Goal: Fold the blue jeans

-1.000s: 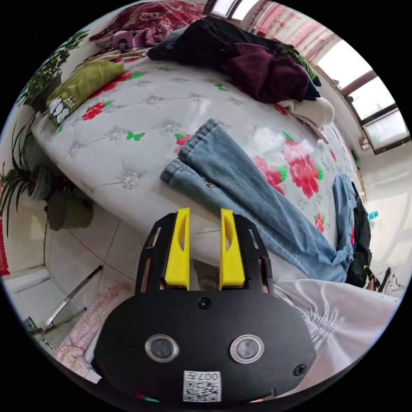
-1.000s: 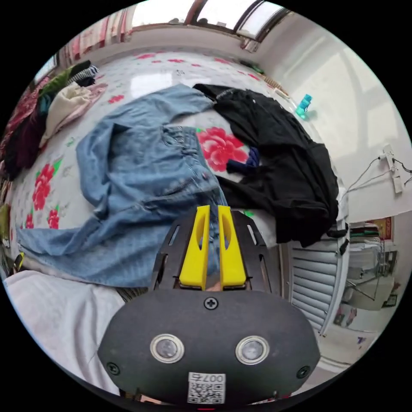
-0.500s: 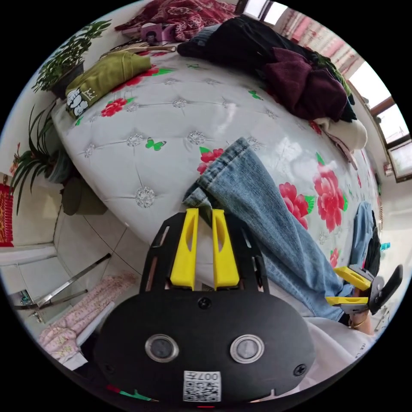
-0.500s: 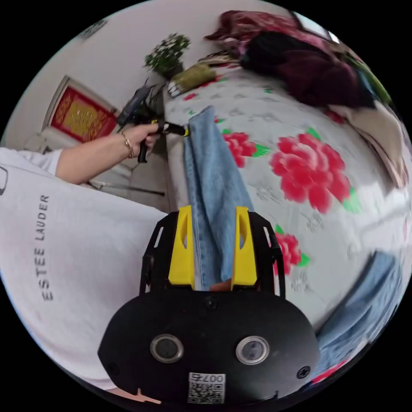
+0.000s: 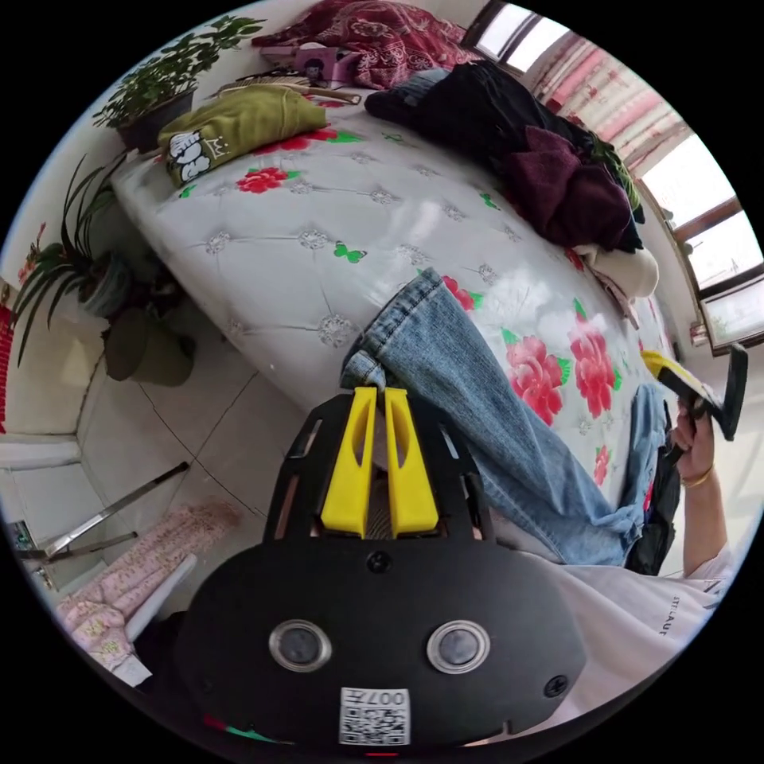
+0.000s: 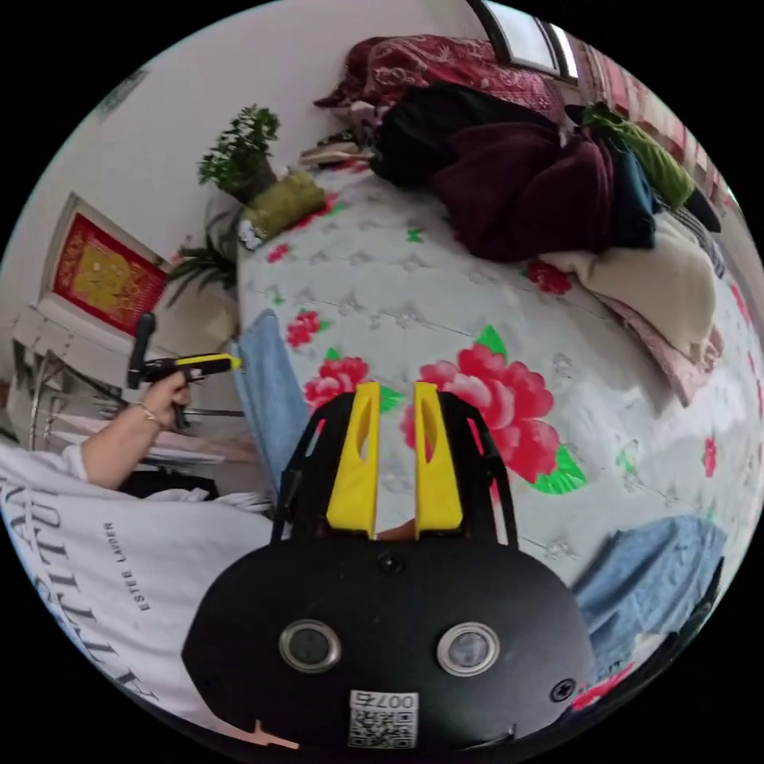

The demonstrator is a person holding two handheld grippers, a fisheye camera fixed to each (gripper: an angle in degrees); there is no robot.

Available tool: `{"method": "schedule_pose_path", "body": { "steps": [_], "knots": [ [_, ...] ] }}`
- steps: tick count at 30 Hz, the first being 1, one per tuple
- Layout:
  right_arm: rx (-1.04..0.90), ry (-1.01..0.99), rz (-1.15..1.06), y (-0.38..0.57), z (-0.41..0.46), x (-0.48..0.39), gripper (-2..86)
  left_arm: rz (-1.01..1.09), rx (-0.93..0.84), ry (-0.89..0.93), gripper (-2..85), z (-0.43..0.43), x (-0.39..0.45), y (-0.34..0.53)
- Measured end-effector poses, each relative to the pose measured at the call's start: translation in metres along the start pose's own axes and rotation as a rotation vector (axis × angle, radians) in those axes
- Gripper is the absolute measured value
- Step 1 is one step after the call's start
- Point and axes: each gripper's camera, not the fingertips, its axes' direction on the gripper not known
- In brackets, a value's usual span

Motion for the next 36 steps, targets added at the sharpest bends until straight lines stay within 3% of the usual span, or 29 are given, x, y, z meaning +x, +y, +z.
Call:
{"method": "schedule_pose_path", "body": {
  "steps": [5,9,15,19,22,25,28,30,36],
  "knots": [
    [-0.236,-0.062,-0.199,0.032,0.084,-0.085,6.3,0.033,0.008,-0.04,-0.6,0.003,0.01,-0.002],
    [-0.354,0.158,-0.135,0.048,0.128,-0.082,1.5,0.055,0.007,-0.036,-0.6,0.003,0.009,-0.001],
    [-0.138,0.339,0.109,0.026,0.035,0.006,0.0,0.069,-0.014,-0.039,-0.4,0.011,-0.001,0.007],
    [0.011,0.192,0.155,0.024,-0.022,0.02,0.3,0.03,-0.01,-0.059,0.5,0.005,-0.006,0.017],
    [0.047,0.062,0.088,0.032,-0.025,-0.013,0.8,0.162,0.084,-0.088,-0.1,-0.032,0.025,0.03],
    [0.055,-0.061,0.145,0.034,-0.02,-0.04,0.9,0.299,0.106,0.044,-0.7,-0.053,0.068,0.041],
    [-0.007,-0.078,0.263,0.029,-0.015,-0.052,1.3,0.406,0.055,0.115,-0.9,-0.047,0.113,0.051],
    [-0.02,-0.096,0.227,0.027,-0.022,-0.06,2.5,0.459,0.028,0.115,-1.0,-0.036,0.141,0.059],
    [0.091,-0.159,0.219,0.043,-0.061,-0.068,8.2,0.538,-0.043,0.151,-1.0,-0.017,0.181,0.071]
  ]
}}
